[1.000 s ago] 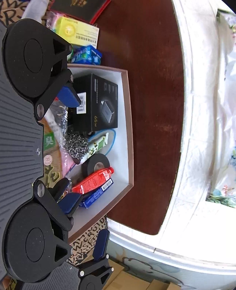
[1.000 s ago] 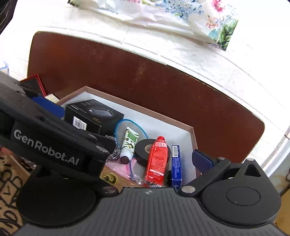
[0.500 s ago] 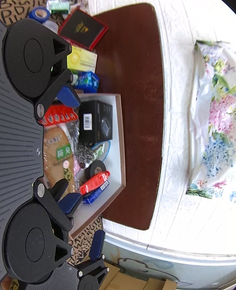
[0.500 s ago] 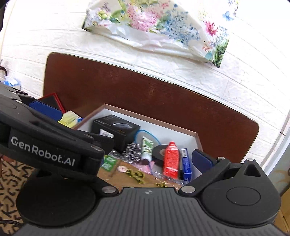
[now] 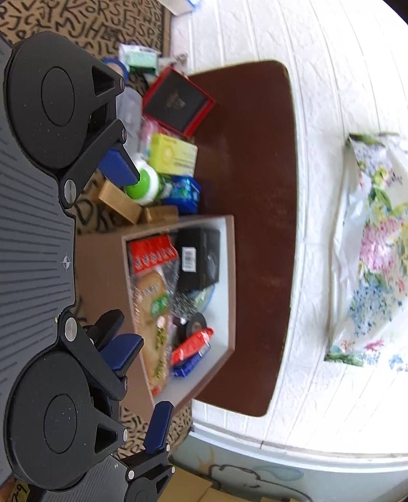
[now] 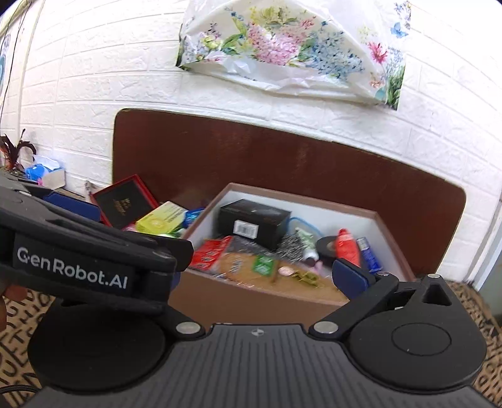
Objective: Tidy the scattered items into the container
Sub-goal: 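Withdraw both tools up and back from the cardboard box, then move the left gripper to the clear plastic glasses case and grasp it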
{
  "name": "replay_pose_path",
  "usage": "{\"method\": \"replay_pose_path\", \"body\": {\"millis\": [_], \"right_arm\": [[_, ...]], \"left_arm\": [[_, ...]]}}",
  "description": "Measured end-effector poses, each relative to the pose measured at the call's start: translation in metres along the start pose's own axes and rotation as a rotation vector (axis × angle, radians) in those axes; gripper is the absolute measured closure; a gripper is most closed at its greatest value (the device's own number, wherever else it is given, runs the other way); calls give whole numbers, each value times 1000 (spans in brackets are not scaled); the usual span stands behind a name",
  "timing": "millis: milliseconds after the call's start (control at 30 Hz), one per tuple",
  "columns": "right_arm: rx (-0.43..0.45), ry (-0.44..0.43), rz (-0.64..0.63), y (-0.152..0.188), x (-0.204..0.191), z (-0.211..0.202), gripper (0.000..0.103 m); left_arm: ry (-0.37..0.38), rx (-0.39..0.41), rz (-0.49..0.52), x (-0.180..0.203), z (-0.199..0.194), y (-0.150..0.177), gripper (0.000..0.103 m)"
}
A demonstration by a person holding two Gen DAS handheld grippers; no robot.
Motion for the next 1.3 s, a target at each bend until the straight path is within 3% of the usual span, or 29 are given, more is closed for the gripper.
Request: {"method": "replay_pose_path", "body": {"millis": [433, 667, 933, 1100, 1300], "right_arm": [[-120, -155, 45, 12, -67, 7, 0], [-180, -267, 62, 16, -103, 12, 0], [-196, -254, -12, 24, -144, 28, 0], [-189, -335, 11, 21, -157, 38, 0], [-172, -319, 0, 19, -170, 59, 1]], "left_arm": [[-77, -65, -88, -58, -18, 35, 0], [-71, -72, -166, -95, -27, 55, 0], [-93, -81, -256, -146, -34, 77, 0], [-113, -77, -299, -174, -35, 79, 0], [-147, -91, -288, -203, -26, 77, 4]]}}
Point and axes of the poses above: each gripper's, at about its wrist camera, not at the fingertips, and z roughly the way its jaws point, x to its right, y to its underside, the point moved 5 cm from there along z, roughly the way its jaws point, and after that the axes turned 10 degrees about y, right-handed, at the moved point
